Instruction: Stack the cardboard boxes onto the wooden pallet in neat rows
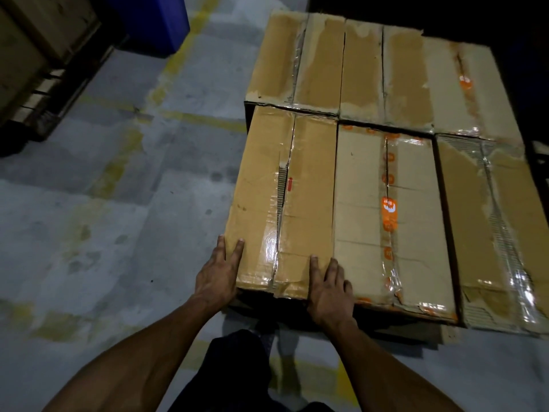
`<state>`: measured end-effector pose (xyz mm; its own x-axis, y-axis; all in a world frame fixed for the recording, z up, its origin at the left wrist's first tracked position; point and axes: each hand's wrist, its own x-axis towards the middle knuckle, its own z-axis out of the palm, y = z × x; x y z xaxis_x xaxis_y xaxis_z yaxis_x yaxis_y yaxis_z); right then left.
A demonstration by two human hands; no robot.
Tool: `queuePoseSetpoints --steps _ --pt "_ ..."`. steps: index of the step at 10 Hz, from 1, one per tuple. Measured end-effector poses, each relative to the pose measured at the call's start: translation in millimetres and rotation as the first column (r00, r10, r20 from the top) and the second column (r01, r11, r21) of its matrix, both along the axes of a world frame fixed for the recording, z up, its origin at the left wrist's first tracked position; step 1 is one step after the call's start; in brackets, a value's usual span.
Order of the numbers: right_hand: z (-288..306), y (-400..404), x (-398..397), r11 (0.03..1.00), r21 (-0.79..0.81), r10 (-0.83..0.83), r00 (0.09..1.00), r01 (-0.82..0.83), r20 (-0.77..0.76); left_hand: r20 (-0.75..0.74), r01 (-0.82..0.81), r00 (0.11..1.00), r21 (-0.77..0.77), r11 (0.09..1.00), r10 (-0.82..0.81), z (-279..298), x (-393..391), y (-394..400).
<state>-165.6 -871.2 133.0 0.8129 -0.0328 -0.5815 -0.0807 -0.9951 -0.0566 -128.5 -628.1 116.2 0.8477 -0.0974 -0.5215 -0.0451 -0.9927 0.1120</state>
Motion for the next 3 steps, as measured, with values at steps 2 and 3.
queuePoseSetpoints --steps 2,3 --pt "17 -16 -27 0.997 0.074 -0.033 0.999 0.035 -0.03 -0.054 -0.025 0.998 0.024 0.999 0.027 26 -10 -10" --pt "23 -25 -61 0.992 0.103 -0.079 0.997 0.077 0.014 0.014 -0.037 0.999 -0.013 0.999 0.037 34 -37 -19"
